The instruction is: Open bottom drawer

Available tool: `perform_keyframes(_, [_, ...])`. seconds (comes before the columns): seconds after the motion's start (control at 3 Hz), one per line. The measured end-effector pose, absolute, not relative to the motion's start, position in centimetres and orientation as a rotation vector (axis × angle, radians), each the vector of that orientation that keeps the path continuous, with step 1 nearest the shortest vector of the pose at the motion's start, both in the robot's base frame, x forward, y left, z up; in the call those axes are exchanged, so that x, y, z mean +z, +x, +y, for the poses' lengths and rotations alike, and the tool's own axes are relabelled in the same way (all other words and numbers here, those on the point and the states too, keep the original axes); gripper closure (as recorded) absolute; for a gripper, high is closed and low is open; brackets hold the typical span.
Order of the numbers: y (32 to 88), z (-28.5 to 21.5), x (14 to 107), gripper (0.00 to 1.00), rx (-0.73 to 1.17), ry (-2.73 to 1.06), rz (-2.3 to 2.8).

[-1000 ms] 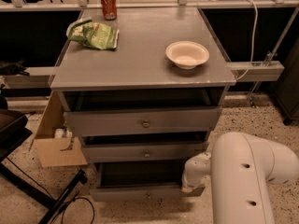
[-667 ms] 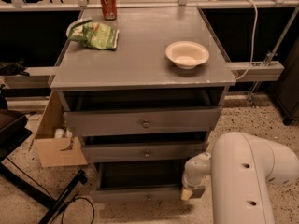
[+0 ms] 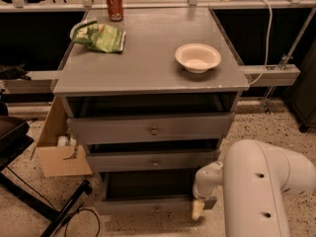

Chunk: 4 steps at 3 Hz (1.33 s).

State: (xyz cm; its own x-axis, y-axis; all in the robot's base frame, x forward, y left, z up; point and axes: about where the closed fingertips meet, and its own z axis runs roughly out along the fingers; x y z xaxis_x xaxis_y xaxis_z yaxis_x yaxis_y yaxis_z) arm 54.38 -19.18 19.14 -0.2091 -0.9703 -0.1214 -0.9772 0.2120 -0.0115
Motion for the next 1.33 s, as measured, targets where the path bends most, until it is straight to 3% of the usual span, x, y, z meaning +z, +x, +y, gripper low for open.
perform_keyframes(0.33, [52.0,-20.0,18.0,0.16,0.172,-1.936,2.391])
perform_keyframes(0.67, [46.5,-21.3,17.8,0.40,0.274,-1.997,2.446])
perform_keyframes(1.33, [44.4,-21.3,19.2,0.86,0.314,-2.029,2.463])
